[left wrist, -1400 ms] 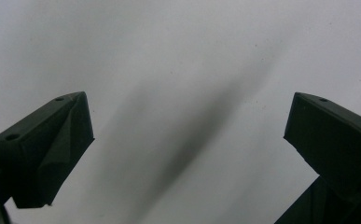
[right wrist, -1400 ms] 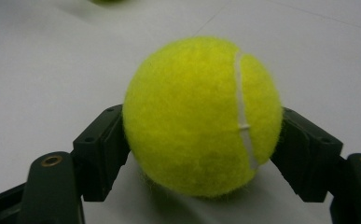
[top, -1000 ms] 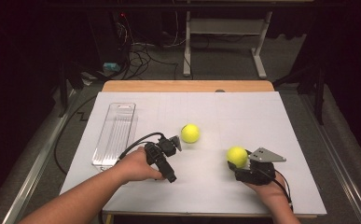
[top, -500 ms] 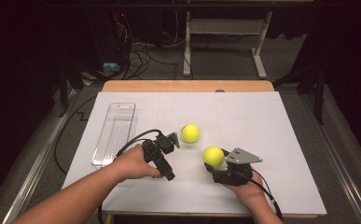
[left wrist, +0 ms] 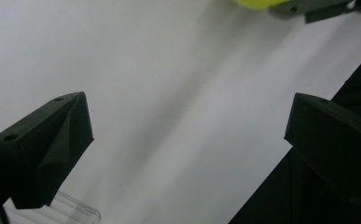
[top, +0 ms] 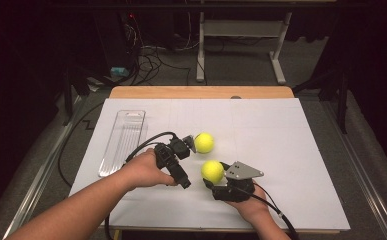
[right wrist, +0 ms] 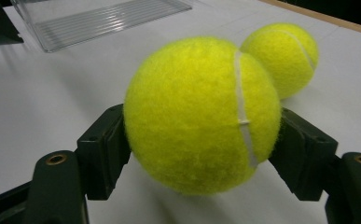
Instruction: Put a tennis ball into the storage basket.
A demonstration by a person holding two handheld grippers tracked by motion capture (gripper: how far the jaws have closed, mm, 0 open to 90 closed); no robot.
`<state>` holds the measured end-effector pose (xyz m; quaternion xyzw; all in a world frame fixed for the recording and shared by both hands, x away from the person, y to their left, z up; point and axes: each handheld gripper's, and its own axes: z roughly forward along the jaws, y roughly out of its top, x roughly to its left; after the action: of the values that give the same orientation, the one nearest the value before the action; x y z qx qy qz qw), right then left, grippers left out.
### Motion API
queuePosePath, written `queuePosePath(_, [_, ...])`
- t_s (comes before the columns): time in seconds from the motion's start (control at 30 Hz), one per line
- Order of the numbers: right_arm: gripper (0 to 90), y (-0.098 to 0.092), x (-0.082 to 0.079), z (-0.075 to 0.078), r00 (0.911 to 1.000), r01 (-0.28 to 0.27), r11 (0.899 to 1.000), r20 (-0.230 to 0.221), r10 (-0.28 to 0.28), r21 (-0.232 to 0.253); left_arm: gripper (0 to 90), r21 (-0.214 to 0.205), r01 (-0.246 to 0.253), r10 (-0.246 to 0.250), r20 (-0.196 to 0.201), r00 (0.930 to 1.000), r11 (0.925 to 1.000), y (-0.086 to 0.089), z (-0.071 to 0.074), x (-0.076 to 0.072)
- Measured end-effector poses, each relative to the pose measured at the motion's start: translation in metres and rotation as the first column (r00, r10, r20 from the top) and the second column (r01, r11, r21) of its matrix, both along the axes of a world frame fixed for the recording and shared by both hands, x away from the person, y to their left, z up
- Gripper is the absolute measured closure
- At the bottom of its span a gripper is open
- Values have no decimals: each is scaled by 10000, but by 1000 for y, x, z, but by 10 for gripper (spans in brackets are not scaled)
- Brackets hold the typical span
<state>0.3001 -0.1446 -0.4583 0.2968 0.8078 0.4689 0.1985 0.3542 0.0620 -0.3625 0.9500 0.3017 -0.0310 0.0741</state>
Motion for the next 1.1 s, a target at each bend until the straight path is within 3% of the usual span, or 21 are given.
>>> queuePosePath(0.37, [279, 13, -6, -7, 9989, -461, 9989, 49, 461, -52, 13, -127, 184, -182, 99, 9998, 9998, -15, 12, 0])
queuePosePath(0.67, [280, 17, -12, -2, 9975, -707, 9969, 119, 703, 339, 12, -220, 329, -326, 141, 9994, 9992, -27, 18, -2])
queuePosePath(1.1, [280, 20, -16, 1, 9960, -871, 9947, 233, 860, 538, 11, -346, 396, -395, 42, 9992, 9986, -42, 13, 0])
